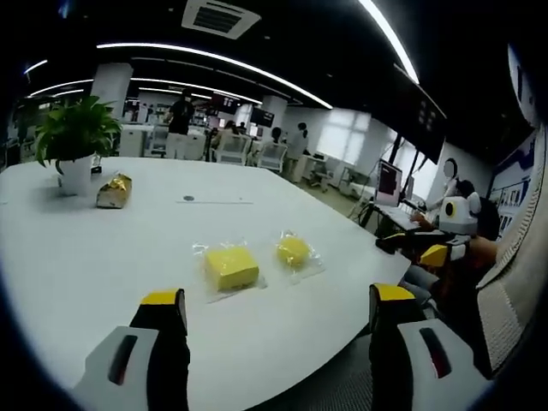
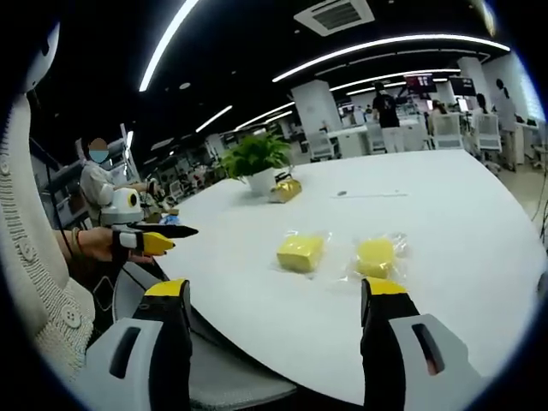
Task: Compare the silicone blocks by pressing each to a similar depth, holding the contact briefly, and releasing to observe deformation and rebound differences across the visible hardness samples.
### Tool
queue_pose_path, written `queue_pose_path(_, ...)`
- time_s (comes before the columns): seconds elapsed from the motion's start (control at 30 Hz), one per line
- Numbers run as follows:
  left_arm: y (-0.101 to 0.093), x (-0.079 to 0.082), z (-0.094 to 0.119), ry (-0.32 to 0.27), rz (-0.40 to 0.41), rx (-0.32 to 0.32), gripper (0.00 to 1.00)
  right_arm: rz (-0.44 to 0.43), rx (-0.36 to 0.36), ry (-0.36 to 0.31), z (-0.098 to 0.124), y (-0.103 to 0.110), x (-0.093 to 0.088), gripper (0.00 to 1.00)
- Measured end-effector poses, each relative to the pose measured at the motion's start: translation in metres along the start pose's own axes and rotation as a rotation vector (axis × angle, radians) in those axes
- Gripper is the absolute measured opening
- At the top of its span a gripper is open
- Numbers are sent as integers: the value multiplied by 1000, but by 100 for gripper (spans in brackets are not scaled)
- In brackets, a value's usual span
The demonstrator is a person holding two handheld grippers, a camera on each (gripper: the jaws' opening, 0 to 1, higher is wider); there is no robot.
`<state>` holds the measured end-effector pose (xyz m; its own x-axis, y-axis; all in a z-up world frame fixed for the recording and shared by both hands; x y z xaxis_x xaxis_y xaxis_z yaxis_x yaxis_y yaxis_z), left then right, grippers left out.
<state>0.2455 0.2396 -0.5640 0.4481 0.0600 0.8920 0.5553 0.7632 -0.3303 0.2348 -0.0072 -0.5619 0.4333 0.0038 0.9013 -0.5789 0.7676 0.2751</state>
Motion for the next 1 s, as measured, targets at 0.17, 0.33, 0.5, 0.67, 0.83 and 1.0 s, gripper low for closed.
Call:
queue_pose_path(0.17,1,-1,-3,17,-3,0,87,1,2,7,0,-4,0,76)
queue_pose_path(0.33,-2,-1,-5,19,-9,0,87,7,8,16,1,-6,0,75)
queue_pose_path(0.5,0,-1,-4,19,-11,8,87,10,14,20,1,-8,0,75)
queue_pose_path(0.67,-4,-3,-4,26,-12,10,87,8,16,12,1,-10,1,75)
queue_pose_path(0.83,-5,-5,-3,33,-8,14,88,7,20,15,-1,-9,-1,74)
queue_pose_path(1.0,-5,-6,-2,35,-2,18,87,6,24,14,-2,-7,-2,74)
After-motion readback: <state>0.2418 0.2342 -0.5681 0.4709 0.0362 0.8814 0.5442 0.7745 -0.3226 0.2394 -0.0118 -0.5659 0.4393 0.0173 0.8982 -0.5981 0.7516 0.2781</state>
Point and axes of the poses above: the point that each gripper's makers call its tool centre point, and the gripper's own axes: z roughly backward along the fingers, y roughly to its left, x roughly out of its top, the point moved 3 cm from there along z, roughly backward along the fingers, and after that the axes turned 5 degrees about -x, right-handed, at the moved point
